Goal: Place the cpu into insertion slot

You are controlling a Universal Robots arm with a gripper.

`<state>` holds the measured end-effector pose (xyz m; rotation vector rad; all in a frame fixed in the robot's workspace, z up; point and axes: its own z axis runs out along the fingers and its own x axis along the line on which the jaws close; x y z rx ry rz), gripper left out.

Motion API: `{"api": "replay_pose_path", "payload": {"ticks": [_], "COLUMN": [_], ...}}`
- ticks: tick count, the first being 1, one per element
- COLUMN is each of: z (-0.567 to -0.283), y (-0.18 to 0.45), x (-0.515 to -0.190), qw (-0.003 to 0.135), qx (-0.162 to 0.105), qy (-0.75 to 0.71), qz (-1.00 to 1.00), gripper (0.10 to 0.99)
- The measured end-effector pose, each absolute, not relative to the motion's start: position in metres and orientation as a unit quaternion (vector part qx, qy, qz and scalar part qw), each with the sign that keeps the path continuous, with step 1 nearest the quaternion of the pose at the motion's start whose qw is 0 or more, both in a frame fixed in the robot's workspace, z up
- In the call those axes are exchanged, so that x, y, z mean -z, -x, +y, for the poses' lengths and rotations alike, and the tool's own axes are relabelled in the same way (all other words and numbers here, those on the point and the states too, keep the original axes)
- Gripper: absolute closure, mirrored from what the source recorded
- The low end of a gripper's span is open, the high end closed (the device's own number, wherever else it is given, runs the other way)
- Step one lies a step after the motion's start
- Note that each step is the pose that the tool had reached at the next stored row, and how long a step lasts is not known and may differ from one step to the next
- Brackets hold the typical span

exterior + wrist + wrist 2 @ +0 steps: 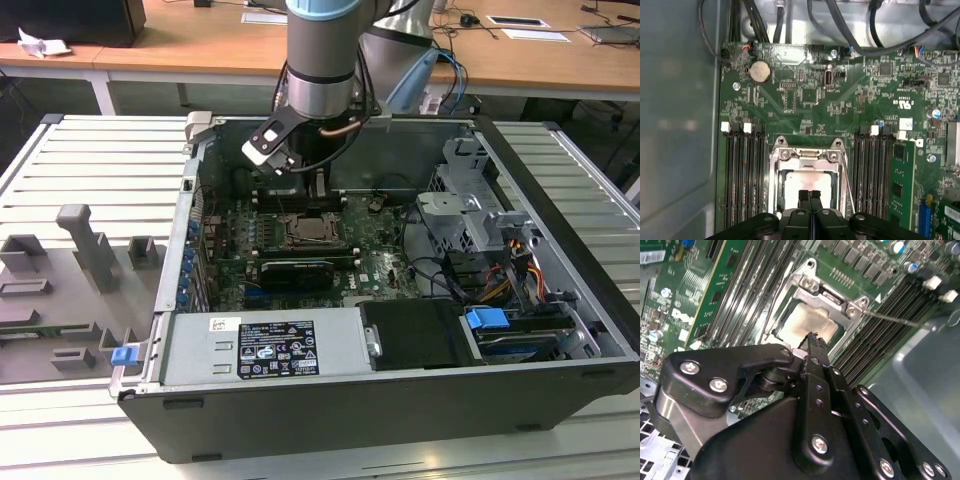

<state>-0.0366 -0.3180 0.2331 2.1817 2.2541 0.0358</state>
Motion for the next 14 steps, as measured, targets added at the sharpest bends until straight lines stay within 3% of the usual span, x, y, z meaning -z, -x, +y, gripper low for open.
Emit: {"api": "replay_pose_path", "payload": {"ticks": [14], "z": [-0.3178], "y": [0.0475], "x": [-0.2265], "qw": [0.002], "qx": [-0.012], "qy": [-0.694], "qz": [0.720], "gripper": [0.980]}}
